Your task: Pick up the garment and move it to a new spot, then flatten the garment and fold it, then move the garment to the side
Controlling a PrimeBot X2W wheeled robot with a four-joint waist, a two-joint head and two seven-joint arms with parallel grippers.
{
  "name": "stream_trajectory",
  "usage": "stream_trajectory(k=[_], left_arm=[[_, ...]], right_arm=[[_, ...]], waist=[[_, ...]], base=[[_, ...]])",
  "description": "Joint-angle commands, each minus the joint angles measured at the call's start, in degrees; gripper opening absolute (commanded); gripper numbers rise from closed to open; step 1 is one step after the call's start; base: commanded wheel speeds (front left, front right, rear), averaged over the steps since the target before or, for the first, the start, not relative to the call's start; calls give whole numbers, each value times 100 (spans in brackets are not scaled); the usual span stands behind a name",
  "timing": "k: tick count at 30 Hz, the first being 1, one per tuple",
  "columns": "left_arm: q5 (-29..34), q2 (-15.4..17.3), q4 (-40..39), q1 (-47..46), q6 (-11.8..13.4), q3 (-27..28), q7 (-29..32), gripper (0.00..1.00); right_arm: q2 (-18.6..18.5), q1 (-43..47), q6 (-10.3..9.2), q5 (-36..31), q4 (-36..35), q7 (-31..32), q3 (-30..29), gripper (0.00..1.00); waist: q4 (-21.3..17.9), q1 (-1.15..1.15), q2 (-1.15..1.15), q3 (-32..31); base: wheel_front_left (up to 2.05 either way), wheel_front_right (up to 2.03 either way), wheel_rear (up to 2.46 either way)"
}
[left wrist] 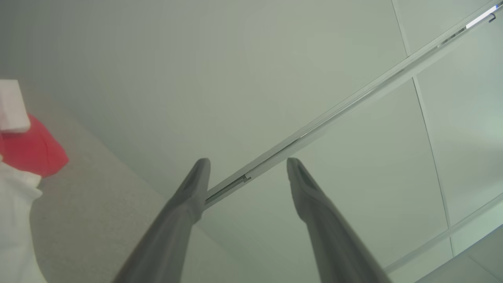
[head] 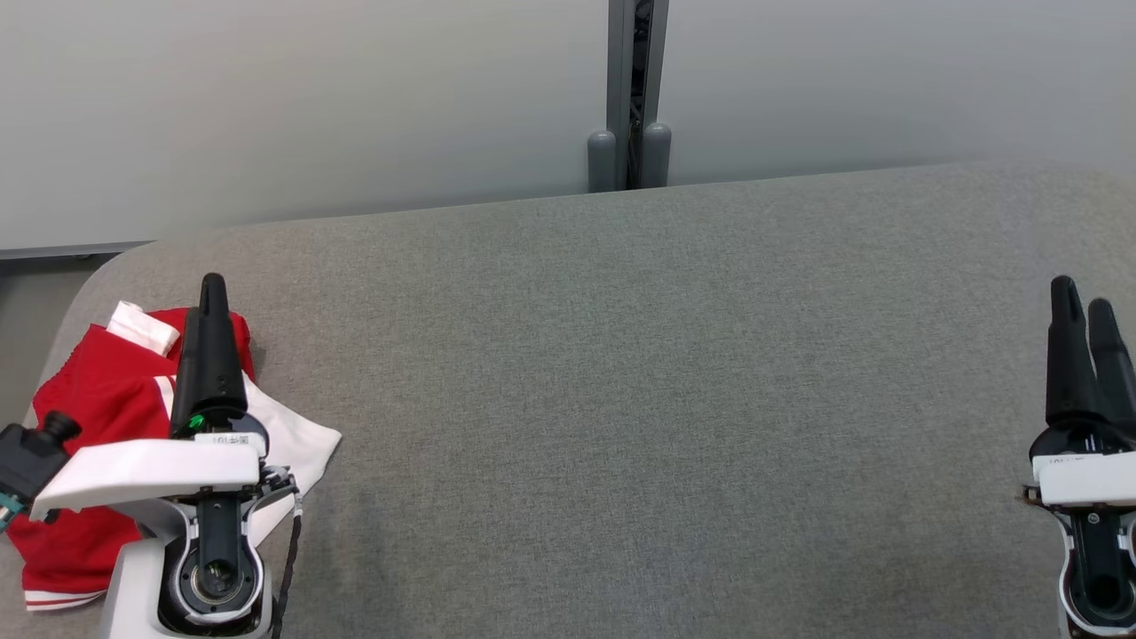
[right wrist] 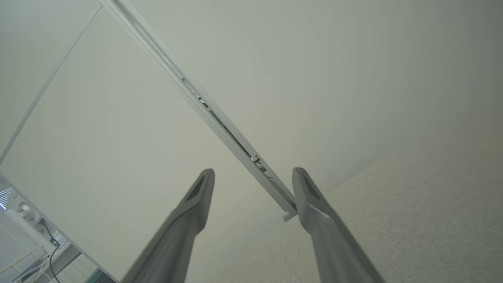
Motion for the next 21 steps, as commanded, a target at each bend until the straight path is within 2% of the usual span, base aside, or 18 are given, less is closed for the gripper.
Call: stream_trajectory(k=[1, 10, 19, 21], left_arm=[[161, 29, -174, -223, 45, -28, -37, 100], [1204, 34, -683, -171, 598, -558, -188, 100], [2250, 36, -834, -66, 868, -966, -327, 100], [2564, 37, -785, -31, 855, -1082, -358, 100]], right_arm=[[-83, -183, 7, -189, -155, -70, 10, 100], [-204, -278, 8, -1259, -702, -241, 194, 100], [-288, -252, 8, -2044, -916, -391, 391, 100], [-300, -236, 9, -2192, -931, -430, 438, 100]], waist=[[-2, 0, 0, 3], [9, 0, 0, 61], [47, 0, 0, 109], [48, 0, 0, 118]], base=[[0, 0, 0], [0, 0, 0], [0, 0, 0], [0, 0, 0]])
